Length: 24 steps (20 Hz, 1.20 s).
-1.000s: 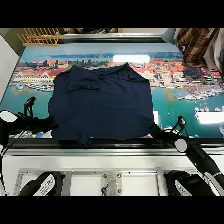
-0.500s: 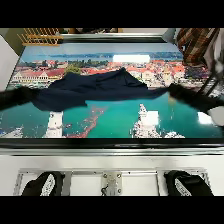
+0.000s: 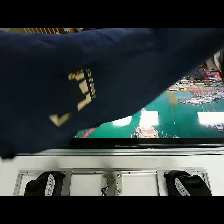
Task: Fold the clothes and pants, and hang the long-sleeved shirts on hangers.
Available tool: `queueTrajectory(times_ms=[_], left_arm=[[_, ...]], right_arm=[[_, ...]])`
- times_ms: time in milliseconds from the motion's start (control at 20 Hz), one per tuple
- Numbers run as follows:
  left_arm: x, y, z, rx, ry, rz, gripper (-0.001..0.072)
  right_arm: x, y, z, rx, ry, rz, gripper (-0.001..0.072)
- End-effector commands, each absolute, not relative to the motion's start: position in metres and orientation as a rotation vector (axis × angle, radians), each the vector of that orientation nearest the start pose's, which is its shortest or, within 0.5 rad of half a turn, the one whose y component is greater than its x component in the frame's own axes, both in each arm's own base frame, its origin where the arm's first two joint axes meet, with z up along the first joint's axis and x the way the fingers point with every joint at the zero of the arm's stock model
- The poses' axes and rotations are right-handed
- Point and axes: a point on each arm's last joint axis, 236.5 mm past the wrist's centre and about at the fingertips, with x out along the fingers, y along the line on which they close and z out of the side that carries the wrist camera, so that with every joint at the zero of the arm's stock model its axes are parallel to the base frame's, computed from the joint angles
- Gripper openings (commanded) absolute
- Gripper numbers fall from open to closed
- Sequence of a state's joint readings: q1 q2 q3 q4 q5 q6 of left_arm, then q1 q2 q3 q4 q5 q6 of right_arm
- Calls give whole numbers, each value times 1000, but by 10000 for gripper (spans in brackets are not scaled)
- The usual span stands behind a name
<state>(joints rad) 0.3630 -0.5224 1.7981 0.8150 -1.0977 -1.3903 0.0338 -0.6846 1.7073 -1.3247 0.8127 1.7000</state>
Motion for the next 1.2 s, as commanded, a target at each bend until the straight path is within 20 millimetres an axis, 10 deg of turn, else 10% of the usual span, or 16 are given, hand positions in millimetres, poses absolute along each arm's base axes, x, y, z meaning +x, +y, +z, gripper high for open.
queueTrajectory(times_ms=[0,200,350,850,1150], left_arm=[[113,-112,581,-60,-323,-322,10],[183,-80,556,-151,-130,-257,9],[260,-46,509,-300,45,-269,9],[525,-51,173,-353,708,-271,10],[608,-69,46,-372,821,-258,10]], right_arm=[[199,49,567,261,-295,255,12],[218,51,548,257,-212,251,12],[274,57,497,253,0,238,12],[501,53,193,233,800,103,12],[596,49,46,285,851,52,12]])
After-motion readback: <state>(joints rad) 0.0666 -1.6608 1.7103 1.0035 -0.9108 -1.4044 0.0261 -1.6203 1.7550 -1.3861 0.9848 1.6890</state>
